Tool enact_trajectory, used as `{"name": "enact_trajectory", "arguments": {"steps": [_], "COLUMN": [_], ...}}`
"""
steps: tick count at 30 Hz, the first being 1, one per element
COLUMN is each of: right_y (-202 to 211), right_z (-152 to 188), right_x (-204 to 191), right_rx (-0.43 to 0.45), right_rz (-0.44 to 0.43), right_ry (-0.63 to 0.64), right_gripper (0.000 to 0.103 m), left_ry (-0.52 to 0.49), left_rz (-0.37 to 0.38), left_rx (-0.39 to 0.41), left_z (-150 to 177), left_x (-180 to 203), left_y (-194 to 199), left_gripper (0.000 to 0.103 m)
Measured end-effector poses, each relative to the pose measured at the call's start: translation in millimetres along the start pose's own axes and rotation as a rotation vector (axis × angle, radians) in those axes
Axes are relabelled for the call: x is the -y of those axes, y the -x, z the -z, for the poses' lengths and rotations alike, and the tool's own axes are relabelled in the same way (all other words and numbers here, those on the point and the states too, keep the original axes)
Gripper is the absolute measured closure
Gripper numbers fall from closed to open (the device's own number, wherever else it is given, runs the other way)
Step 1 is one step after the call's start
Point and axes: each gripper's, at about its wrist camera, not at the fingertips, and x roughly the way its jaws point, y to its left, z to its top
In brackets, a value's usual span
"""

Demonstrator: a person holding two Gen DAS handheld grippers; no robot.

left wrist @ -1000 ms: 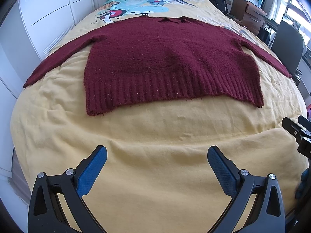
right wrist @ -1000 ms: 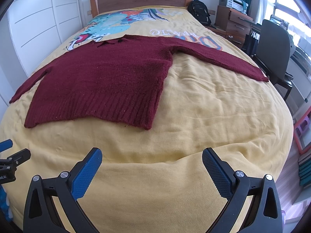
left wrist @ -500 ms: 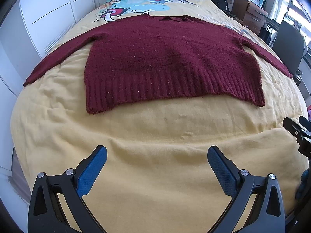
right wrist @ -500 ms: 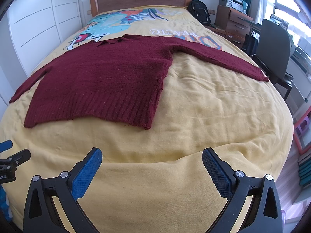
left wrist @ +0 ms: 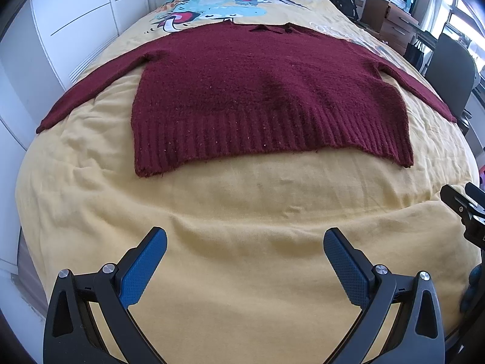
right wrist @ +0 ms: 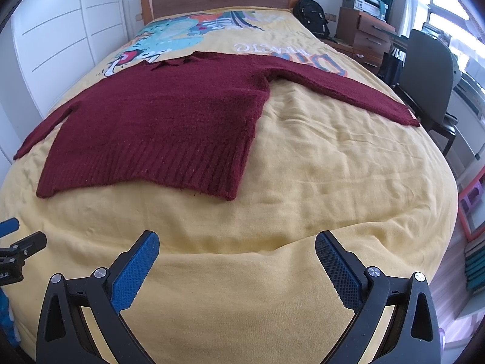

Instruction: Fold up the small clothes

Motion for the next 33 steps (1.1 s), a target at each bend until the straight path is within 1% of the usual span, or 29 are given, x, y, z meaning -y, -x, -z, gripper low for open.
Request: {"name": "enact_trajectory", "arguments": {"steps": [33], "right_y": [-7.5], "right_z": [0.1], "right_x": [1.2], "right_rx": [-0.025], "right_rz": [0.019], "right_ry": [0.006], "right_gripper": [0.000], "left_ry": [-0.001], "left_rz": [0.008], "left_rx": [-0.012], "left_z": [1.1], "left_x": [-2.8], "left_y": [-6.1], "left_gripper": [0.001]}}
